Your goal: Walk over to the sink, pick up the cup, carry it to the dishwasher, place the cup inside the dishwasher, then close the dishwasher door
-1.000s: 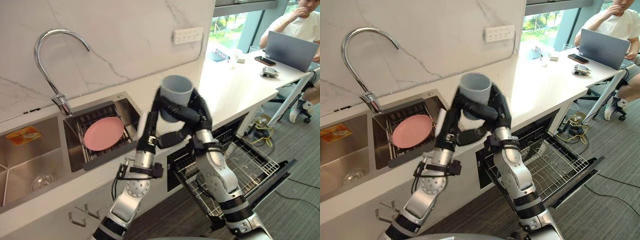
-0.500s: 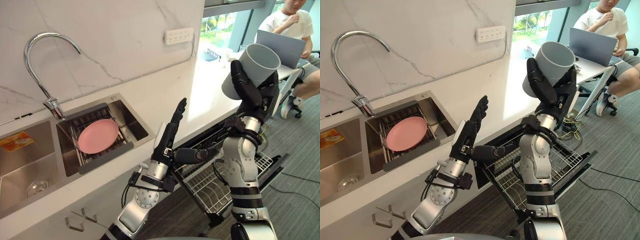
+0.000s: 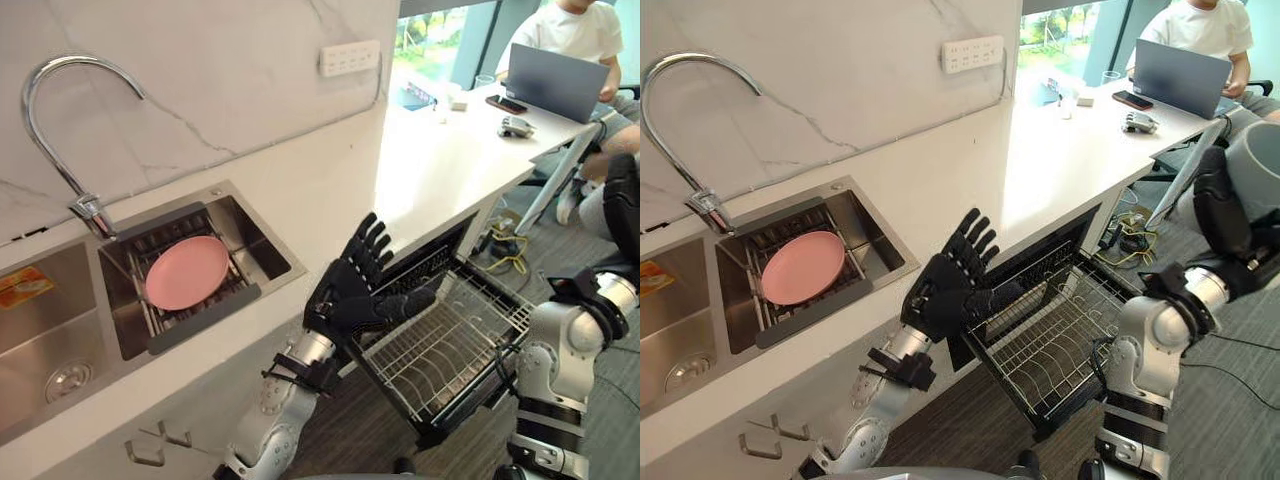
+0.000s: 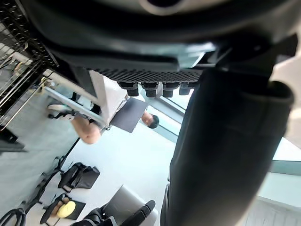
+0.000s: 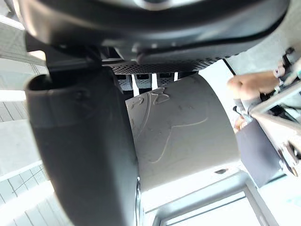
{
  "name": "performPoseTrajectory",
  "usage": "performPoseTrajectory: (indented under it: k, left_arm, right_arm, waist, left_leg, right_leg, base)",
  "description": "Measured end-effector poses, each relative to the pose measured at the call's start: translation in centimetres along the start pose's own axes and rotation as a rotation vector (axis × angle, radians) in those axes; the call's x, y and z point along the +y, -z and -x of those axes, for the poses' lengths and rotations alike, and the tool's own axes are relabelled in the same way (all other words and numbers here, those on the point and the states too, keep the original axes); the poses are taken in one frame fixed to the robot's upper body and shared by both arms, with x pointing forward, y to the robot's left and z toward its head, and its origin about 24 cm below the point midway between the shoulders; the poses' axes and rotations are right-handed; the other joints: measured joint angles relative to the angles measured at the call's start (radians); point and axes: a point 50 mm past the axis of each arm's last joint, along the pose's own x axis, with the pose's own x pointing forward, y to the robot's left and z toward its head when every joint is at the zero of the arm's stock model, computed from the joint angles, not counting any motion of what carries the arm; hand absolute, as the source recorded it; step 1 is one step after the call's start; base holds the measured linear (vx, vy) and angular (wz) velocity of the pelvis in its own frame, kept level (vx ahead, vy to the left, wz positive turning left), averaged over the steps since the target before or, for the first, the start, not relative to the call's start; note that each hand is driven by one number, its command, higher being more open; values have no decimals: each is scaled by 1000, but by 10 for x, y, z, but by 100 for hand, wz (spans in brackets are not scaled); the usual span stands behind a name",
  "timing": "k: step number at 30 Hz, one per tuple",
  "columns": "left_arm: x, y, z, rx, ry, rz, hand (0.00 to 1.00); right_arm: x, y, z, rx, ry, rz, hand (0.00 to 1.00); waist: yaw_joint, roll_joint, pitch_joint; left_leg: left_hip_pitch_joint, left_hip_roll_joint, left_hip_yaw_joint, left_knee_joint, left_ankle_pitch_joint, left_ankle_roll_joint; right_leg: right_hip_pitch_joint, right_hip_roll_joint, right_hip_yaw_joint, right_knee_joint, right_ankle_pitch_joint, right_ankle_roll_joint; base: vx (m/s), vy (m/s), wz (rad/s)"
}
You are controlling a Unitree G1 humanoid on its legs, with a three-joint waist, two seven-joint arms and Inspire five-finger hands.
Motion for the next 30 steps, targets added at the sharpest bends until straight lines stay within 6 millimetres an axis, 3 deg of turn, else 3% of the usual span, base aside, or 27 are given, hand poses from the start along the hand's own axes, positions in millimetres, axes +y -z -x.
performPoseTrajectory:
  k: [2,8,15,18,20,23,30]
  left_arm:
    - [2,3,3,18,-4,120,100]
    - [14,10,13,37,-82,235,100]
    - [47,60,34,257,-319,175,100]
    - [76,77,58,318,-539,216,100]
    - [96,84,83,360,-660,201,100]
    - [109,84,109,417,-735,103,100]
    - [124,94,148,584,-903,-147,100]
  right_arm:
    - [-18,3,3,17,12,58,0]
    - [-31,15,15,88,-68,113,0]
    - [-27,39,43,239,-262,125,0]
    - [-30,55,57,354,-341,162,0]
    - [-43,69,65,436,-346,208,0]
    - [-54,79,75,499,-347,259,0]
    - [-65,93,99,609,-424,355,0]
  waist:
    - [0,5,6]
    - [-6,14,22]
    - [-5,6,42]
    - [-5,-3,63]
    - [3,-10,70]
    - [8,-21,86]
    - [6,-18,99]
  left_leg:
    - [0,0,0,0,0,0]
    - [-9,2,6,1,-3,-3]
    - [-14,7,22,1,-5,-4]
    - [-15,11,24,1,-6,-4]
    - [-14,11,24,-1,-6,-4]
    - [-8,10,23,-1,-8,-2]
    - [-4,10,18,13,-20,-3]
  right_leg:
    - [0,0,0,0,0,0]
    - [-11,1,1,0,-7,7]
    - [-25,6,17,4,-1,-1]
    - [-28,10,21,5,0,-3]
    - [-27,10,20,5,0,-3]
    - [-18,6,18,5,0,-3]
    - [-3,1,14,5,-6,4]
  base:
    - [0,0,0]
    - [0,0,0]
    - [14,3,-7]
    - [10,-1,-3]
    - [0,0,0]
    - [2,3,2]
    - [-9,0,0]
